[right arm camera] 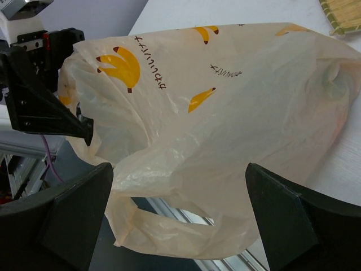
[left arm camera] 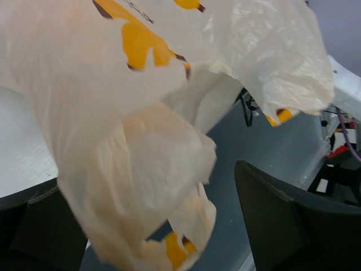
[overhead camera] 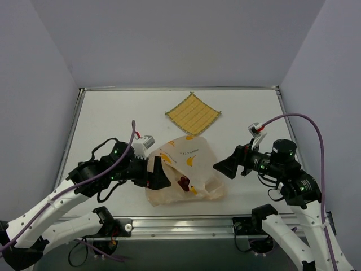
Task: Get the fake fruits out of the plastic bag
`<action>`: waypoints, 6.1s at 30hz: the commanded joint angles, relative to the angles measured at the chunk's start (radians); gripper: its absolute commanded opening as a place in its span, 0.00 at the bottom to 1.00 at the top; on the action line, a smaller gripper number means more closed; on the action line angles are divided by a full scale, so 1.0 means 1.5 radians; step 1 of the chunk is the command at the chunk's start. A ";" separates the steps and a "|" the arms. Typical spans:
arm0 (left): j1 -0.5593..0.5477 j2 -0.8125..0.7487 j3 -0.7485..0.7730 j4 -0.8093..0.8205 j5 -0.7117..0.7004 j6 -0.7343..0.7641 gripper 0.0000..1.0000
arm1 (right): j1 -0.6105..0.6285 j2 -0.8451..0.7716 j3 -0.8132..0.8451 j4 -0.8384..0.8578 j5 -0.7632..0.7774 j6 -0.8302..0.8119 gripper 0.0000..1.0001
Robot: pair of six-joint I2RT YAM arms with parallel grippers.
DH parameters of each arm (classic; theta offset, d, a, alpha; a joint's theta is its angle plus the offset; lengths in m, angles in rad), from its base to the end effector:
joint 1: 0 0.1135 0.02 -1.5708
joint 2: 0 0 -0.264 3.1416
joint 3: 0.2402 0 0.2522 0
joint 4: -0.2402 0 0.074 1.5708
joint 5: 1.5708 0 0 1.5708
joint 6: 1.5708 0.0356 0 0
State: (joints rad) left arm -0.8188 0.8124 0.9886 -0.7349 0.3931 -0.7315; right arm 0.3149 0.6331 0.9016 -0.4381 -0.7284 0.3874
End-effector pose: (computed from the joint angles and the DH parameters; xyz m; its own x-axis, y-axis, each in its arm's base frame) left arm 0.0991 -0.1260 0.3505 -0.8683 0.0251 -0.4954 0.4253 0.5516 -0.7175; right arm 0.1130 0.0617 0.3756 -0.4716 0.1429 -0.8702 -0.7310 0.4886 0.4764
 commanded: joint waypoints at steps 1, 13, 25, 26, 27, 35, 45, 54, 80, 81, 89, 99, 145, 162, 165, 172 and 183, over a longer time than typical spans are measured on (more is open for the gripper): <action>-0.030 0.033 0.028 0.035 -0.128 -0.016 0.97 | 0.015 -0.019 -0.014 -0.015 0.019 -0.011 1.00; -0.046 0.073 -0.007 0.051 -0.293 -0.009 0.19 | 0.047 -0.042 -0.070 0.026 0.013 0.026 1.00; -0.045 0.111 -0.034 0.123 -0.314 0.008 0.02 | 0.563 0.159 -0.062 0.208 0.453 0.078 1.00; -0.044 0.108 -0.034 0.125 -0.317 0.010 0.02 | 0.634 0.183 -0.049 0.204 0.503 0.069 1.00; -0.040 0.105 -0.037 0.127 -0.319 0.013 0.02 | 0.648 0.207 -0.026 0.201 0.558 0.061 1.00; -0.031 0.086 -0.065 0.134 -0.329 0.025 0.02 | 0.653 0.284 0.026 0.163 0.773 0.063 1.00; -0.023 0.100 -0.088 0.162 -0.330 0.027 0.02 | 0.615 0.286 0.027 0.149 0.872 0.074 0.00; -0.023 0.129 -0.109 0.187 -0.366 0.036 0.02 | 0.270 0.356 -0.063 0.349 0.727 0.018 0.00; -0.001 0.245 -0.201 0.447 -0.314 -0.038 0.02 | 0.186 0.357 -0.088 0.312 0.596 0.006 1.00; 0.001 0.247 -0.207 0.458 -0.313 -0.042 0.02 | 0.187 0.312 -0.080 0.267 0.595 0.009 1.00; 0.002 0.240 -0.223 0.508 -0.306 -0.074 0.02 | 0.214 0.189 -0.016 0.161 0.604 0.030 0.59; 0.003 0.169 -0.231 0.465 -0.336 -0.055 0.03 | 0.457 0.379 -0.001 0.355 0.606 0.081 0.00; -0.033 0.153 -0.373 0.547 -0.290 -0.078 0.03 | 0.563 0.504 -0.104 0.337 0.818 0.179 0.56; -0.047 0.167 -0.395 0.589 -0.286 -0.100 0.02 | 0.584 0.674 -0.065 0.309 0.836 0.245 0.84; -0.049 0.170 -0.397 0.595 -0.285 -0.104 0.02 | 0.590 0.648 -0.063 0.309 0.852 0.245 0.43; -0.049 0.154 -0.375 0.566 -0.303 -0.091 0.02 | 0.588 0.534 -0.073 0.309 0.868 0.222 0.00; -0.050 0.157 -0.372 0.567 -0.287 -0.103 0.02 | 0.567 0.338 -0.111 0.369 0.790 0.217 0.00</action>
State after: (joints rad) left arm -0.8867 1.0622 0.3817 0.1101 -0.0406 -0.8749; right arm 1.1709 1.2324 0.7513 0.0483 0.5034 0.7136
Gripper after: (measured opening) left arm 0.028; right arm 0.081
